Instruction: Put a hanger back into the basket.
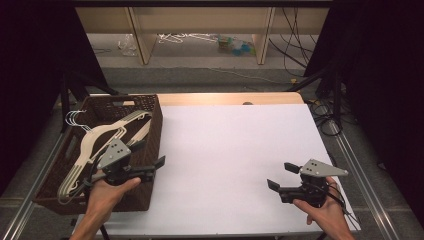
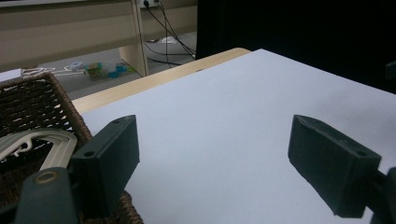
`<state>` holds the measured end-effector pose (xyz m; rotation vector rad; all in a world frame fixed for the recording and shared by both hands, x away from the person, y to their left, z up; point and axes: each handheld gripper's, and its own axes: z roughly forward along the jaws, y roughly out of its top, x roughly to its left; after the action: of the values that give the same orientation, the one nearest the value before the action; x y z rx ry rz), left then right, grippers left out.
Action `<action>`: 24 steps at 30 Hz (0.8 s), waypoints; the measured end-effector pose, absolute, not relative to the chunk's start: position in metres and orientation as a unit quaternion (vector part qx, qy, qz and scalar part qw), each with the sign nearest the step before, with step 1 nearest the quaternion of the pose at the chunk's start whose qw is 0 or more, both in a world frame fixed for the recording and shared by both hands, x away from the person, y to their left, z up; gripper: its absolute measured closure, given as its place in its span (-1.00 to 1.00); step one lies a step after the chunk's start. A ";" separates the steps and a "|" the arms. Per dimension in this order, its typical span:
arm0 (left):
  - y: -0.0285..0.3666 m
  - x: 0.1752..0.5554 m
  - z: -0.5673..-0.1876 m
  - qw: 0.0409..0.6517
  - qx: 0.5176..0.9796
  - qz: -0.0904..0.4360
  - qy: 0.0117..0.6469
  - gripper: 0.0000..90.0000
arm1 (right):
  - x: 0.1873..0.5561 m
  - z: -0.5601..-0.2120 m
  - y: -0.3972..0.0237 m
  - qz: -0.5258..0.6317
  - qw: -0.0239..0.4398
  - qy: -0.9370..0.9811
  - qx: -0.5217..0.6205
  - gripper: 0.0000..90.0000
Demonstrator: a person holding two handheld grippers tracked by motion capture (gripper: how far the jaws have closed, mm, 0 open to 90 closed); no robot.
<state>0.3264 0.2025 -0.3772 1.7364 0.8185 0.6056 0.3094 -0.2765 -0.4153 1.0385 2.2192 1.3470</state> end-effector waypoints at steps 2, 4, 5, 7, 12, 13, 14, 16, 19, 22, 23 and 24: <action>0.200 0.322 -0.376 0.538 0.728 0.256 0.338 -0.64 | 0.308 -0.415 -0.277 0.477 0.170 0.782 0.363 -0.63; 0.197 0.318 -0.375 0.546 0.725 0.251 0.335 -0.64 | 0.307 -0.415 -0.276 0.480 0.177 0.779 0.363 -0.63; 0.195 0.315 -0.375 0.544 0.728 0.250 0.333 -0.64 | 0.308 -0.416 -0.275 0.486 0.177 0.776 0.362 -0.63; 0.191 0.310 -0.375 0.544 0.731 0.249 0.329 -0.64 | 0.306 -0.415 -0.274 0.478 0.175 0.780 0.365 -0.63; 0.176 0.296 -0.381 0.544 0.741 0.238 0.314 -0.63 | 0.305 -0.417 -0.271 0.482 0.175 0.780 0.357 -0.63; 0.173 0.293 -0.382 0.544 0.744 0.235 0.310 -0.64 | 0.304 -0.417 -0.271 0.481 0.179 0.780 0.357 -0.63; 0.168 0.290 -0.385 0.544 0.746 0.230 0.308 -0.64 | 0.304 -0.416 -0.270 0.481 0.179 0.779 0.360 -0.63; 0.163 0.285 -0.388 0.538 0.752 0.235 0.299 -0.64 | 0.303 -0.417 -0.270 0.485 0.177 0.779 0.356 -0.63; 0.157 0.280 -0.393 0.540 0.753 0.235 0.292 -0.64 | 0.300 -0.417 -0.270 0.487 0.183 0.776 0.357 -0.63; 0.157 0.277 -0.399 0.536 0.756 0.245 0.284 -0.63 | 0.297 -0.416 -0.269 0.483 0.184 0.779 0.356 -0.63; 0.157 0.277 -0.401 0.539 0.754 0.245 0.286 -0.64 | 0.296 -0.416 -0.268 0.488 0.181 0.777 0.353 -0.63; 0.158 0.276 -0.403 0.537 0.754 0.248 0.286 -0.64 | 0.295 -0.417 -0.266 0.497 0.181 0.773 0.350 -0.63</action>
<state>0.2761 0.1578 -0.4033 1.7937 0.6806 0.5902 0.2950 -0.2663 -0.4170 0.9897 2.1833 1.4022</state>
